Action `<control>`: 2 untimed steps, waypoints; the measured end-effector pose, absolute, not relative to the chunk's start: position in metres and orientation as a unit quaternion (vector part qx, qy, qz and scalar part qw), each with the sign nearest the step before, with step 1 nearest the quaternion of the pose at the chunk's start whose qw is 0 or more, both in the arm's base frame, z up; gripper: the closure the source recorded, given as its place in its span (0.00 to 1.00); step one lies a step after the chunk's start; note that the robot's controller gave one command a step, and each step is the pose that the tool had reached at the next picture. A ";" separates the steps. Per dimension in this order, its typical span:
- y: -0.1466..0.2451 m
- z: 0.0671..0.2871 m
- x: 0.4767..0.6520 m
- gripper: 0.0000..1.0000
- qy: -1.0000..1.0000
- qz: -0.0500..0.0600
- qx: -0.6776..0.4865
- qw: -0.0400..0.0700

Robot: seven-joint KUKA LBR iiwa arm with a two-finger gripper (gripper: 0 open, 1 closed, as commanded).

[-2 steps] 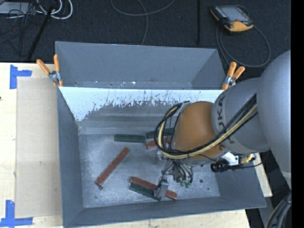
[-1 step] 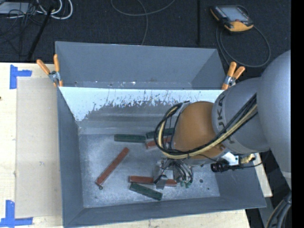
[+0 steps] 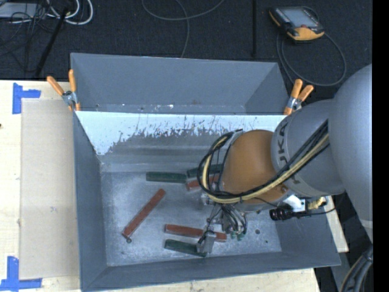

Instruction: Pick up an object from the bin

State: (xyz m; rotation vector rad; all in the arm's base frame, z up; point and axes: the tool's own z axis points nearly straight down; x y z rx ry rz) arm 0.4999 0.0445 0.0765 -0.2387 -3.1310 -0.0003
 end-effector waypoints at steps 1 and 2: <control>0.044 0.077 0.500 1.00 -0.997 0.000 -0.076 0.001; 0.044 0.077 0.500 1.00 -0.997 0.000 -0.077 0.001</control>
Offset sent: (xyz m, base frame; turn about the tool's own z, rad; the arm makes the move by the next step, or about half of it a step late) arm 0.0000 0.0000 0.0000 0.0000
